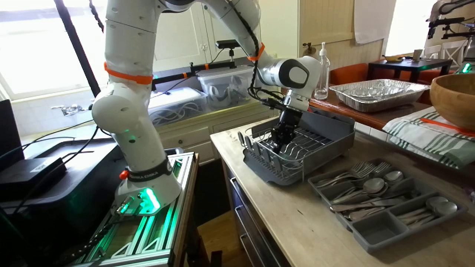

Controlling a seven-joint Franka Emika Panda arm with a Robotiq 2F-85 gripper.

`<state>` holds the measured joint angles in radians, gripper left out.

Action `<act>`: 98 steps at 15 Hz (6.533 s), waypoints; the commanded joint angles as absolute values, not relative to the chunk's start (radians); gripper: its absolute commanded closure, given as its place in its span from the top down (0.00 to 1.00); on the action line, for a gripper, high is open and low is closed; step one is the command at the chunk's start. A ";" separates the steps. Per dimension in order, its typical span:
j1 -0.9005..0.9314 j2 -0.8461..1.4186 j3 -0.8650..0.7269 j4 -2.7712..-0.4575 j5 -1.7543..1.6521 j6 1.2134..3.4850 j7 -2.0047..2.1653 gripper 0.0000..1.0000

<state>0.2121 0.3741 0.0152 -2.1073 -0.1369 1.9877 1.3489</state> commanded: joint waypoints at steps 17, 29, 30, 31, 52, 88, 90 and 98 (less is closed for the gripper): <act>0.086 -0.005 0.024 -2.178 -0.039 1.897 0.779 0.01; -0.034 -0.013 -0.048 -2.200 -0.186 1.677 0.382 0.03; -0.039 -0.013 -0.052 -2.202 -0.186 1.677 0.372 0.03; -0.040 -0.013 -0.053 -2.203 -0.186 1.677 0.370 0.01; -0.136 0.356 -0.103 -1.860 -0.256 2.147 -0.170 0.01; -0.106 0.779 -0.101 -1.488 -0.324 2.075 -0.308 0.01; -0.102 0.805 -0.107 -1.443 -0.324 2.055 -0.289 0.01; -0.075 0.870 -0.105 -1.318 -0.314 1.932 -0.225 0.01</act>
<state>-0.0899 0.8275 -0.1049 -1.3885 -0.3233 2.0018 -0.2572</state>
